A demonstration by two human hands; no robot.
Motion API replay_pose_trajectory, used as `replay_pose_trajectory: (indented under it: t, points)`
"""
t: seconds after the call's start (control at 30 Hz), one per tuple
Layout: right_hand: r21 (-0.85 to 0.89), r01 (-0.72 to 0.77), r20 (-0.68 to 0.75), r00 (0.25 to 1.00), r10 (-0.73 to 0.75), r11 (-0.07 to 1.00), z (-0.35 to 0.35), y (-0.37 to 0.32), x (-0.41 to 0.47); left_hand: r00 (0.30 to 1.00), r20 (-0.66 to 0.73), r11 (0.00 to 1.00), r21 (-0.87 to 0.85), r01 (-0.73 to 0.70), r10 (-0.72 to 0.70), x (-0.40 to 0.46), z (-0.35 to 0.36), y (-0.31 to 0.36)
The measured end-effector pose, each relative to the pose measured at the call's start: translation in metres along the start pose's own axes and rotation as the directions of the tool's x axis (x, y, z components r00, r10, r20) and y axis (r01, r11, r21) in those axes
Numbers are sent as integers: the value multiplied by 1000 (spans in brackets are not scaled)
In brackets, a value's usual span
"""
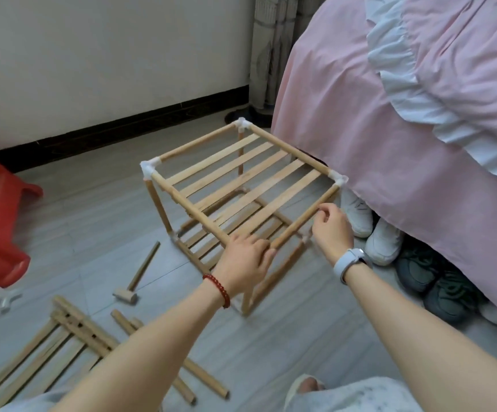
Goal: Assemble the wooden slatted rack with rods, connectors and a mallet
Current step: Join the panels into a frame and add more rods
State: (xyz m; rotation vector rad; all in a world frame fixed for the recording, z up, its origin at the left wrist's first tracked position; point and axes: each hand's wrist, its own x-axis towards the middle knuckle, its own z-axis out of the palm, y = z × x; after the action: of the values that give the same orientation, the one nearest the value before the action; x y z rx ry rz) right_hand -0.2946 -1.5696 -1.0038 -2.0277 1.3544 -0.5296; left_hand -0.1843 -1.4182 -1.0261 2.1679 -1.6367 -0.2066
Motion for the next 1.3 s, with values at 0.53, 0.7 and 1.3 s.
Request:
replay_pose_trajectory:
  t: [0.53, 0.7, 1.3]
  points:
    - [-264, 218, 201, 965, -168, 939, 84, -69, -52, 914, -208, 927, 65, 369, -349, 34, -21, -65]
    - [-330, 328, 290, 928, -235, 885, 80, -67, -63, 991, -56, 950, 283, 133, -122, 31, -22, -64]
    - [-327, 663, 502, 726, -470, 674, 80, -46, -49, 969, -209, 990, -73, 122, -135, 26, -47, -107]
